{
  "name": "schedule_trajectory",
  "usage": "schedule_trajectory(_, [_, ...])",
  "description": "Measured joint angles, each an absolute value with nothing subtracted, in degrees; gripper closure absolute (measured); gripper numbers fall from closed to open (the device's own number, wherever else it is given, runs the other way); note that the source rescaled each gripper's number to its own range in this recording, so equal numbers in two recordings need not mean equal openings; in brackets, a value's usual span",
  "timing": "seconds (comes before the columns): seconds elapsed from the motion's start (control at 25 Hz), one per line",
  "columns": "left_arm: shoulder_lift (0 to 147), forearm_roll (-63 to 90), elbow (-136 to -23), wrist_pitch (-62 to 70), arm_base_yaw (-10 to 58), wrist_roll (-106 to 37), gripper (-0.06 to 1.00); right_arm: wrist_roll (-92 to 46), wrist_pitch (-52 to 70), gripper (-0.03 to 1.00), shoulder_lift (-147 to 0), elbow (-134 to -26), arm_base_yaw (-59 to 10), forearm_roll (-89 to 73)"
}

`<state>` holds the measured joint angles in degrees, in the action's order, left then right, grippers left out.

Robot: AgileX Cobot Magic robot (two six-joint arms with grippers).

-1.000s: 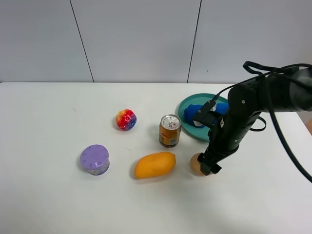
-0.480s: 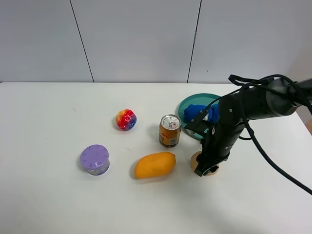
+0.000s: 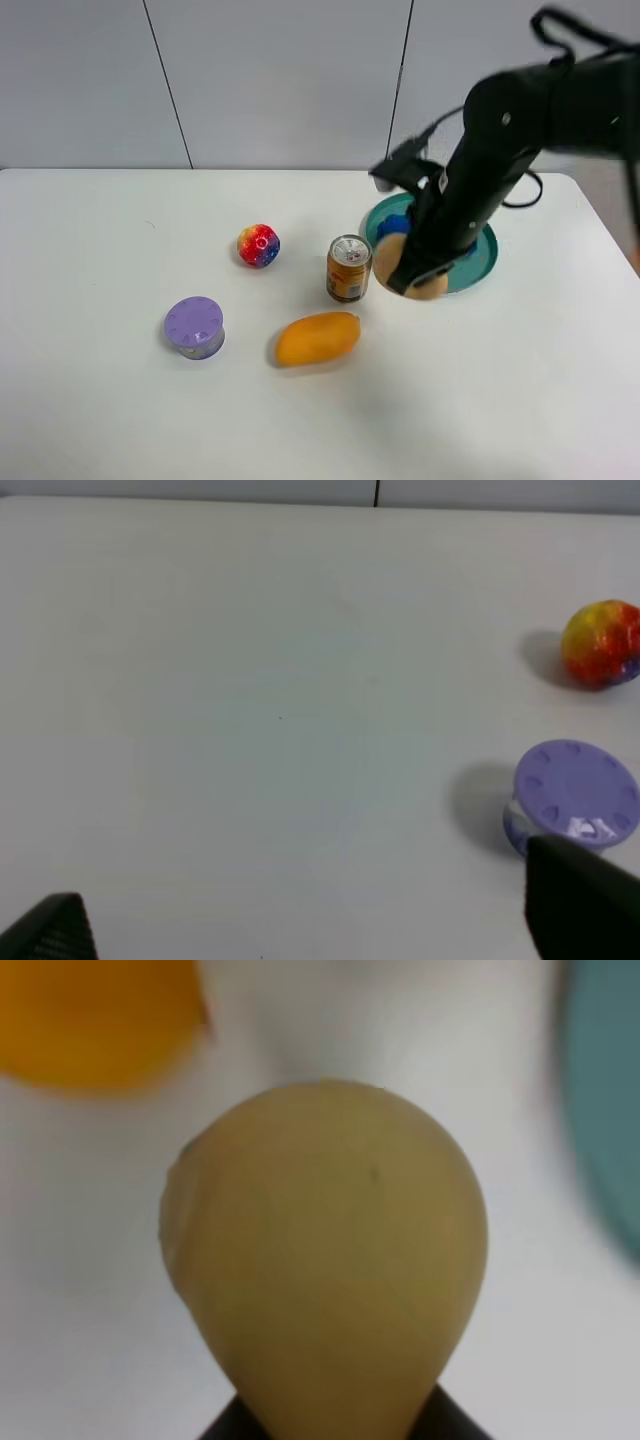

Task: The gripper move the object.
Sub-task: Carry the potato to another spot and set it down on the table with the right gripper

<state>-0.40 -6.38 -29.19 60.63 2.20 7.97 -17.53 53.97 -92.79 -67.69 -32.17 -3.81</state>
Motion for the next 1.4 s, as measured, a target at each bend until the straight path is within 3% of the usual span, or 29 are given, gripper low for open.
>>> schedule_trajectory(0.24, [-0.4,-6.4,-29.2,60.6,2.2,8.0,-0.06,-12.6,56.2,0.96,-94.4,-89.1,-41.2,-3.9])
schedule_trajectory(0.72, [-0.4,-6.4,-29.2,60.6,2.2,8.0,-0.06,-14.2,63.2,0.96,-126.6,-127.3,-43.1,-12.9])
schedule_trajectory(1.0, [-0.4,-6.4,-29.2,60.6,2.2,8.0,-0.06,-20.6,62.3,0.97,-139.1,-136.3,-48.4,-10.5])
schedule_trajectory(1.4, [-0.4,-6.4,-29.2,60.6,2.2,7.8,-0.06,-21.0,49.7,0.97,-147.2,-136.7,-49.2,-10.0])
